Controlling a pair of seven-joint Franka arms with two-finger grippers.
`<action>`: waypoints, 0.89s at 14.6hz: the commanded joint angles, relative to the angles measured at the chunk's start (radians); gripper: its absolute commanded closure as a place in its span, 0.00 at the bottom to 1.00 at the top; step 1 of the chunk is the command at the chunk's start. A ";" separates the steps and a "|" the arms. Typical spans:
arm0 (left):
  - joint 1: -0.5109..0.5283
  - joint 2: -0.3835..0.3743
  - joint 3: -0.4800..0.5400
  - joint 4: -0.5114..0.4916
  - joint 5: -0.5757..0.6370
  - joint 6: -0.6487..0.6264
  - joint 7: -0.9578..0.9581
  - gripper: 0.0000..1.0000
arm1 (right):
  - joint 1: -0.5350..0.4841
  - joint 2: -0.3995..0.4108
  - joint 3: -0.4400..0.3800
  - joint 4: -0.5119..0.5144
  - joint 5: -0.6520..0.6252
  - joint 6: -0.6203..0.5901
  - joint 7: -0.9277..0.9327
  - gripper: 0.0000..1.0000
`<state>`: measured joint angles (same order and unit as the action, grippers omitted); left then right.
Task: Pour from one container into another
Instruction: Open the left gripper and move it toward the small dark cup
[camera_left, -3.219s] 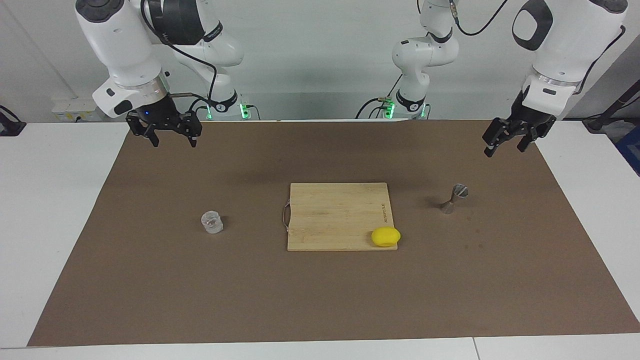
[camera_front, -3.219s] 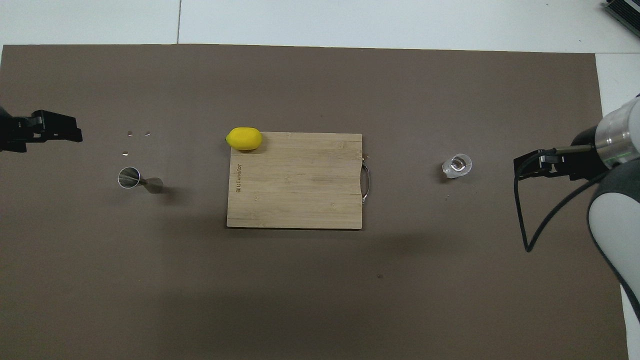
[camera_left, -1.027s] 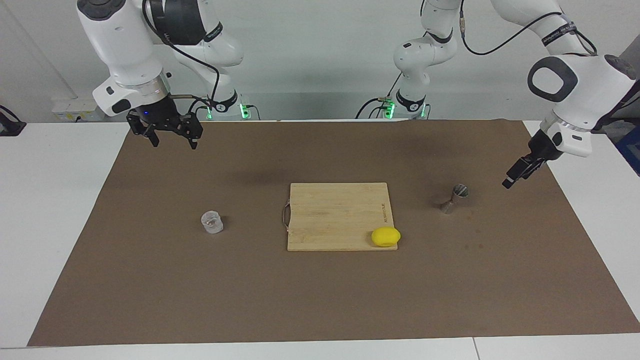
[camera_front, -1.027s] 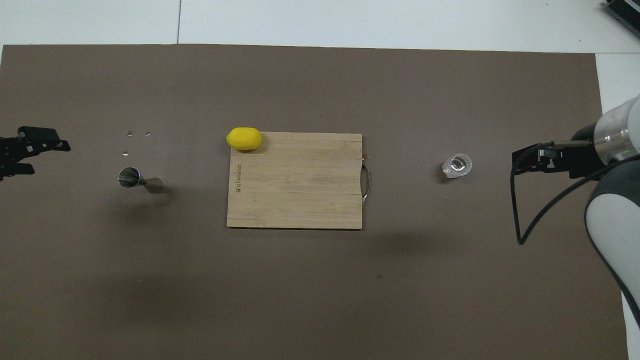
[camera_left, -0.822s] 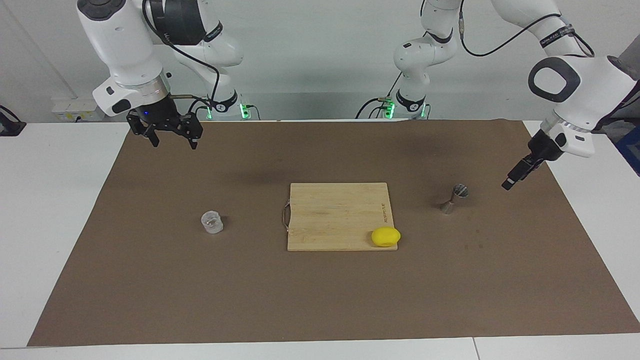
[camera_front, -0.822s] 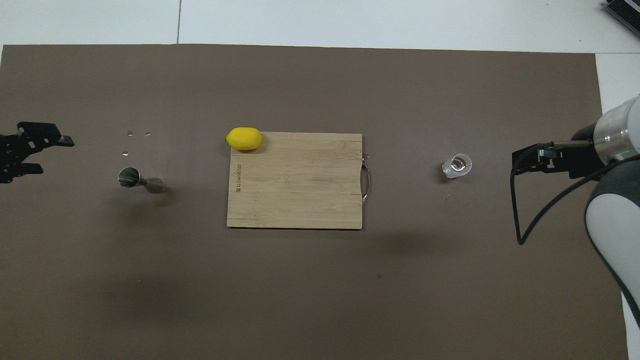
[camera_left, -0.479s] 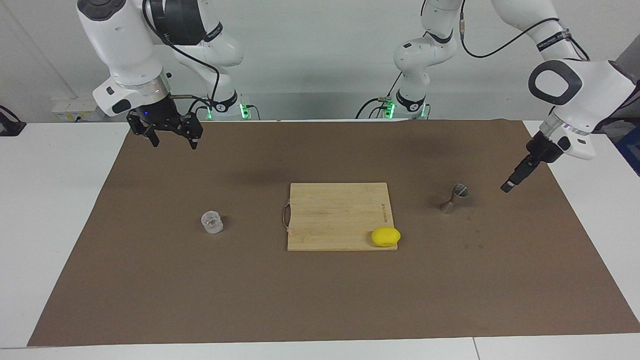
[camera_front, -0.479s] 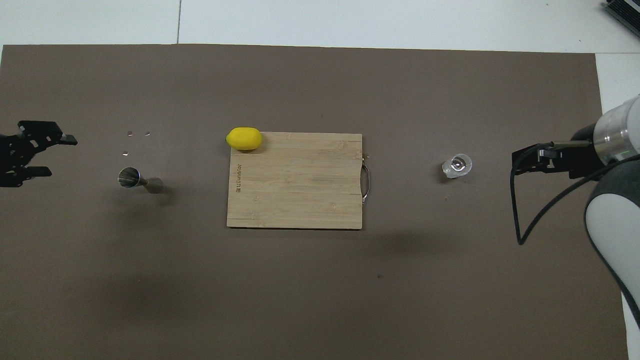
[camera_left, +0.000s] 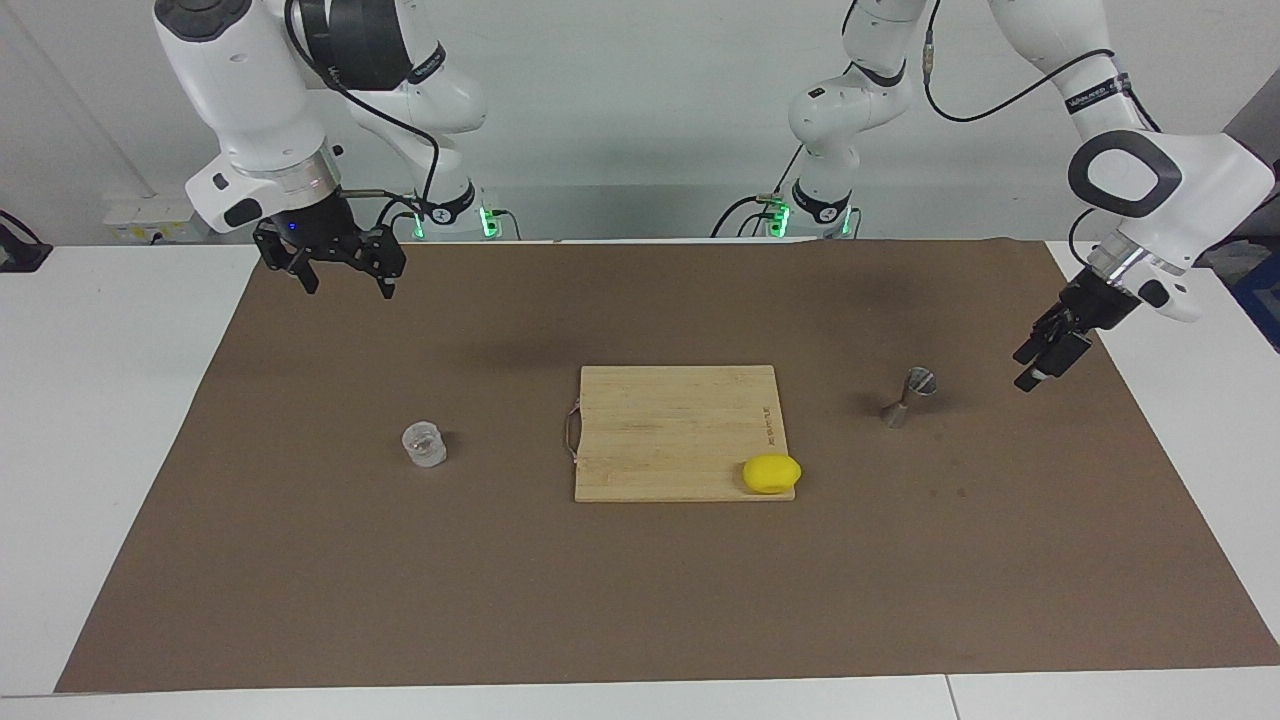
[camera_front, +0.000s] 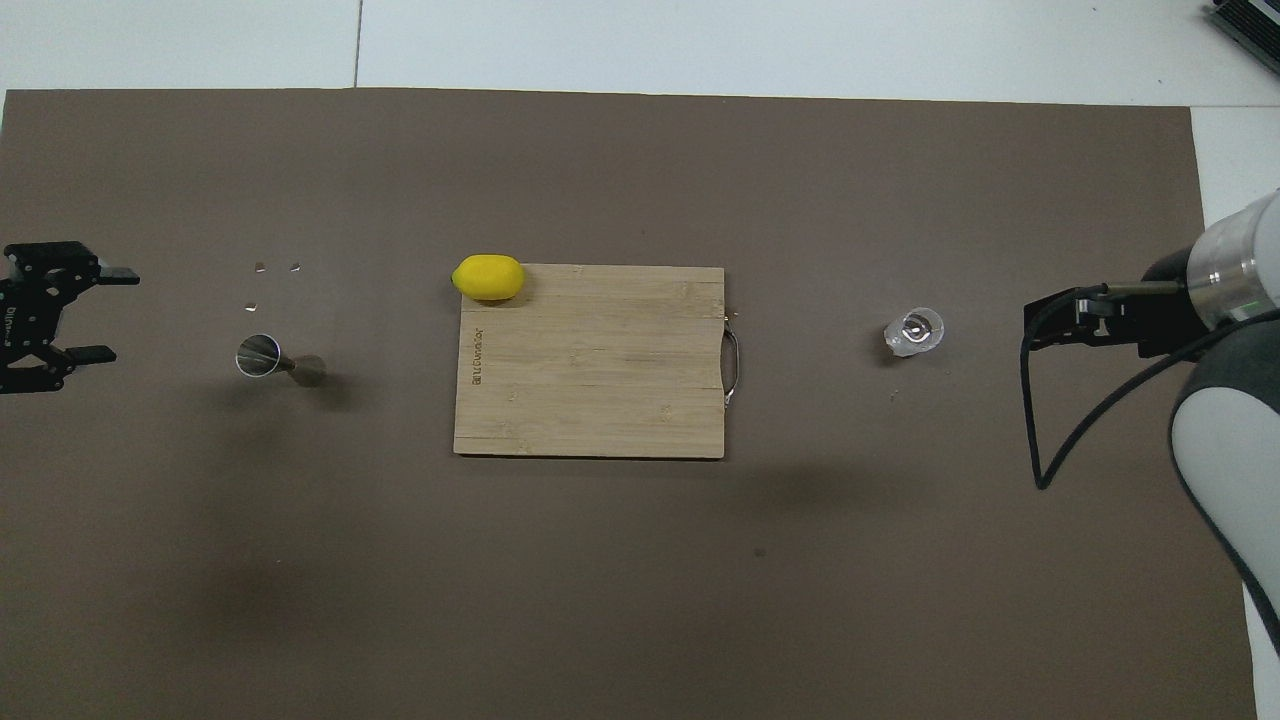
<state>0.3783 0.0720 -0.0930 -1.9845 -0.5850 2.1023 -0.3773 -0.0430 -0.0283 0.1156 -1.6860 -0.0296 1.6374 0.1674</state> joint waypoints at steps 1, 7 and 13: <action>0.013 0.000 -0.011 -0.022 -0.071 0.016 -0.093 0.00 | -0.014 -0.019 0.004 -0.021 -0.001 0.013 0.007 0.00; 0.010 -0.001 -0.010 -0.040 -0.081 0.029 -0.150 0.00 | -0.015 -0.019 0.004 -0.021 -0.001 0.013 0.007 0.00; 0.013 -0.009 -0.010 -0.048 -0.076 -0.031 -0.152 0.00 | -0.015 -0.019 0.004 -0.021 -0.001 0.013 0.007 0.00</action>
<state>0.3879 0.0818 -0.1001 -2.0145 -0.6485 2.1014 -0.5226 -0.0459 -0.0283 0.1125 -1.6860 -0.0296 1.6374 0.1674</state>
